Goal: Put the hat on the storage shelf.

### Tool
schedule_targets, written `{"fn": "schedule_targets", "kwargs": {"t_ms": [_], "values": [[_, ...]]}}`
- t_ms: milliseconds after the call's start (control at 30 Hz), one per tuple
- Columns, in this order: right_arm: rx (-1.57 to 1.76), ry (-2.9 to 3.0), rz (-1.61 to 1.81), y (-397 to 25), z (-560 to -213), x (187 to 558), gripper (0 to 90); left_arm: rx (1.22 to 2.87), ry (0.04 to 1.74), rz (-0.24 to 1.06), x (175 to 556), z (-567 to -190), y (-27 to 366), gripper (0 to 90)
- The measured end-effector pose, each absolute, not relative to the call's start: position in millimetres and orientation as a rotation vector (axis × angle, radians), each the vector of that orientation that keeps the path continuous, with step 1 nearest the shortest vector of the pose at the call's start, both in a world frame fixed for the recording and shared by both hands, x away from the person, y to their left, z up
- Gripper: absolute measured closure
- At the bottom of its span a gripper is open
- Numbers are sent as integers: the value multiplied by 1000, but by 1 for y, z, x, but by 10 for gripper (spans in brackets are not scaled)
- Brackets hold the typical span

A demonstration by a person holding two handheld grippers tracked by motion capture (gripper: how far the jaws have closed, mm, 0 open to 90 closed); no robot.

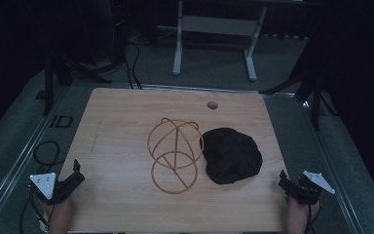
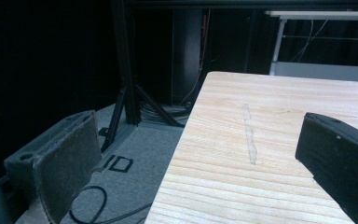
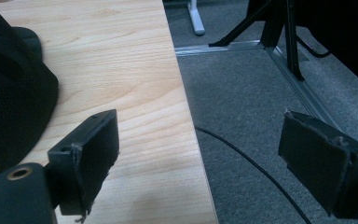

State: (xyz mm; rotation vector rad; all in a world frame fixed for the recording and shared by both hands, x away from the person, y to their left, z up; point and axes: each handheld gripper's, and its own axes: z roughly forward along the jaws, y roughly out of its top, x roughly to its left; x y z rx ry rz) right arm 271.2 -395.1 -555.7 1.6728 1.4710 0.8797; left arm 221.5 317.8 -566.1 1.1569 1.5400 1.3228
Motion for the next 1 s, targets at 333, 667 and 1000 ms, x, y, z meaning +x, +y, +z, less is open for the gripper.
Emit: {"fn": "schedule_targets", "kwargs": {"t_ms": [333,667,1000], "values": [[1667,1561,968,-396,-539,274,131,1163,1522,1324,221,-566,317,5],[1525,1732,1122,-373,-479,282,126,1149,1522,1306,221,-566,319,5],[1317,1962,1201,-329,-439,289,122,1172,1511,1308,221,-566,318,5]]}}
